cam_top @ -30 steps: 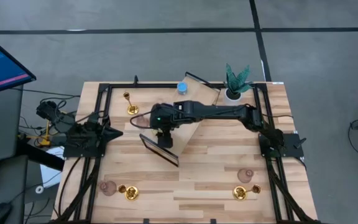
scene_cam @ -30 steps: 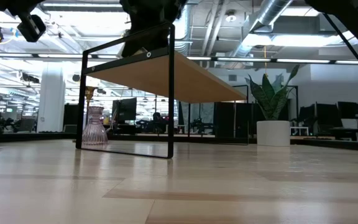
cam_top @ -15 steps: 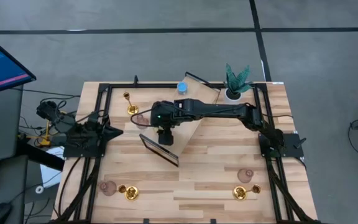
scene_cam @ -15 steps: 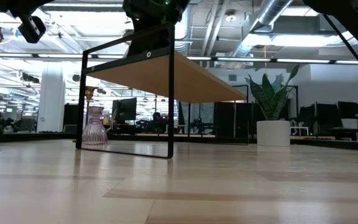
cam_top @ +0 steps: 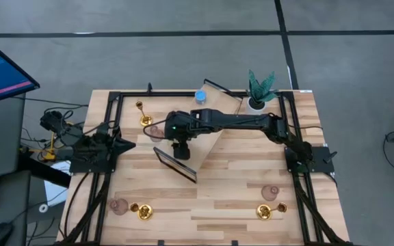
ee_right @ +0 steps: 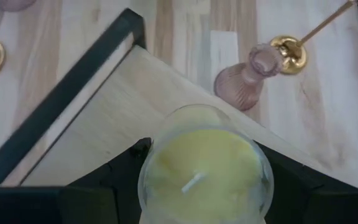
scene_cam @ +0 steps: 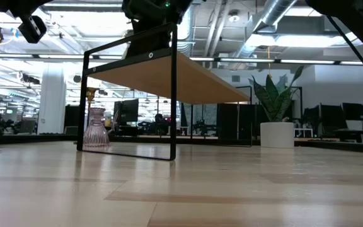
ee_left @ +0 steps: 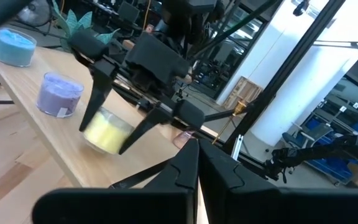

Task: Pick & Place candle stick holders
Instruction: Put the yellow candle on the shelf, then put the right glass candle holder on the shelf

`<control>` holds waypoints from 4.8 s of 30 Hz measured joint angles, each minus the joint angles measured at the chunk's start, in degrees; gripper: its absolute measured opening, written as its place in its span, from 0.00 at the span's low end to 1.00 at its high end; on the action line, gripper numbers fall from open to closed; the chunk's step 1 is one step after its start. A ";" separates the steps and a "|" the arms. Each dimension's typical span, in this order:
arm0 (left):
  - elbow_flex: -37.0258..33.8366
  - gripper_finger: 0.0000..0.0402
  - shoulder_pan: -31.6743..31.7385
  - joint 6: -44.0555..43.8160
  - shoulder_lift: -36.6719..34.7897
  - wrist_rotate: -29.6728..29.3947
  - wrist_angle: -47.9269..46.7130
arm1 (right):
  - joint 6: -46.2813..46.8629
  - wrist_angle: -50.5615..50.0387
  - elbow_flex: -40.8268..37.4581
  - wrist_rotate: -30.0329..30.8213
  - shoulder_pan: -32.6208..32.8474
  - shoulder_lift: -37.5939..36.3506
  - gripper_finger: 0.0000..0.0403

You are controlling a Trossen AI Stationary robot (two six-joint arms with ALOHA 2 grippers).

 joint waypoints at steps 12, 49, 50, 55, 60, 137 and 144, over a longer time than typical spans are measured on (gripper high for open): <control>-0.02 0.02 0.01 0.02 0.24 0.00 0.39 | -0.51 0.77 0.00 -1.50 0.26 0.00 0.59; -0.02 0.02 0.02 0.02 0.97 0.22 0.99 | -3.84 -5.54 5.54 2.55 1.90 -8.66 0.45; -0.02 0.02 0.00 0.02 1.05 0.22 1.05 | -3.41 -6.69 5.46 2.46 1.83 -8.57 0.39; -0.02 0.02 0.01 0.02 1.09 0.22 1.03 | -2.60 -9.36 5.36 2.48 2.28 -5.44 0.06; -0.02 0.03 0.02 0.02 1.09 0.22 1.27 | -2.42 -10.12 5.35 2.48 2.46 -1.79 0.04; -0.02 0.03 0.02 0.02 1.09 0.22 3.44 | -0.87 -10.36 1.16 -0.19 2.75 -9.67 0.00; -0.02 0.03 0.01 0.02 1.09 0.23 3.59 | 8.57 -25.10 1.22 11.80 5.63 -20.88 0.00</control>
